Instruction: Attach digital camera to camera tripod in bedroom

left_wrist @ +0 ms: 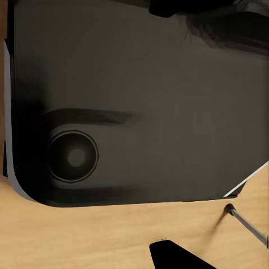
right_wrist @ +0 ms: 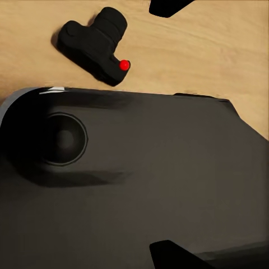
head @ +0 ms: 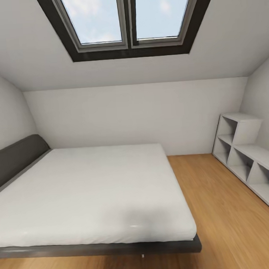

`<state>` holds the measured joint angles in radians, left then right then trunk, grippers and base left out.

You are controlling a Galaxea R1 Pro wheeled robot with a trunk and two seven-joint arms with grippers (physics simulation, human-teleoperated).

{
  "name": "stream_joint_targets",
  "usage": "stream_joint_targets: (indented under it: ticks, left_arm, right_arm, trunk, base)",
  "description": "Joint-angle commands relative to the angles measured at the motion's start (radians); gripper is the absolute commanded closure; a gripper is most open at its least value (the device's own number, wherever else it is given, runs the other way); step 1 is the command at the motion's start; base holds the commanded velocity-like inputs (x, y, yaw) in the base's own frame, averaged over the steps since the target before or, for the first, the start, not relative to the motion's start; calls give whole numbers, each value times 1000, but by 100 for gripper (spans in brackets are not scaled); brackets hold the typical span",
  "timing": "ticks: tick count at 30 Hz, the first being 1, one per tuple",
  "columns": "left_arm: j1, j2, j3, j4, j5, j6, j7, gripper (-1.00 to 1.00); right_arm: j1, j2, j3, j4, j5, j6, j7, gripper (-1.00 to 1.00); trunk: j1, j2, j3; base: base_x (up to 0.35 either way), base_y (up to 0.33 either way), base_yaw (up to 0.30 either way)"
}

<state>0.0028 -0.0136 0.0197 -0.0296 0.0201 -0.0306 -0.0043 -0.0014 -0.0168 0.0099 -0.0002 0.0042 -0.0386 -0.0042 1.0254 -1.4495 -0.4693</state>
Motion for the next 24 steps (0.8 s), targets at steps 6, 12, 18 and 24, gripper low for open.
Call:
stream_joint_targets:
  ticks: [6, 12, 18, 24]
  left_arm:
    - [0, 0, 2, -1, 5, -2, 0, -100]
    - [0, 0, 2, -1, 7, -2, 0, -100]
    - [0, 0, 1, -1, 8, -2, 0, -100]
    - [0, 0, 1, -1, 8, -2, 0, -100]
  right_arm:
    - [0, 0, 1, 0, 0, -3, 0, -100]
    - [0, 0, 1, 0, 0, -3, 0, -100]
    - [0, 0, 1, 0, 0, -3, 0, -100]
    - [0, 0, 1, 0, 1, -3, 0, -100]
  trunk:
    - [0, 0, -1]
    - [0, 0, -1]
    - [0, 0, -1]
    - [0, 0, -1]
  base:
    - [-94, 77, 0]
    - [-7, 6, 0]
    - [0, 0, 0]
    - [0, 0, 0]
